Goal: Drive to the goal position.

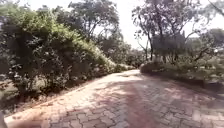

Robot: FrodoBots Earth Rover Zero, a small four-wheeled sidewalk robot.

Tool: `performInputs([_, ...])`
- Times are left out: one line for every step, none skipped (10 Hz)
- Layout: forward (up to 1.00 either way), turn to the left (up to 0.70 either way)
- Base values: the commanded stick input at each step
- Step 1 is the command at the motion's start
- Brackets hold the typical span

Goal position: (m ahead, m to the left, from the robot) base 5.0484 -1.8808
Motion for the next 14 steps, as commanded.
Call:
performInputs([0.30, 0.00])
performInputs([0.30, 0.00])
performInputs([0.30, 0.00])
performInputs([0.30, 0.00])
performInputs([0.30, 0.00])
performInputs([0.30, 0.00])
performInputs([0.30, 0.00])
performInputs([0.30, 0.00])
performInputs([0.30, 0.00])
performInputs([0.30, 0.00])
performInputs([0.30, 0.00])
performInputs([0.30, 0.00])
performInputs([0.30, 0.00])
performInputs([0.30, 0.00])
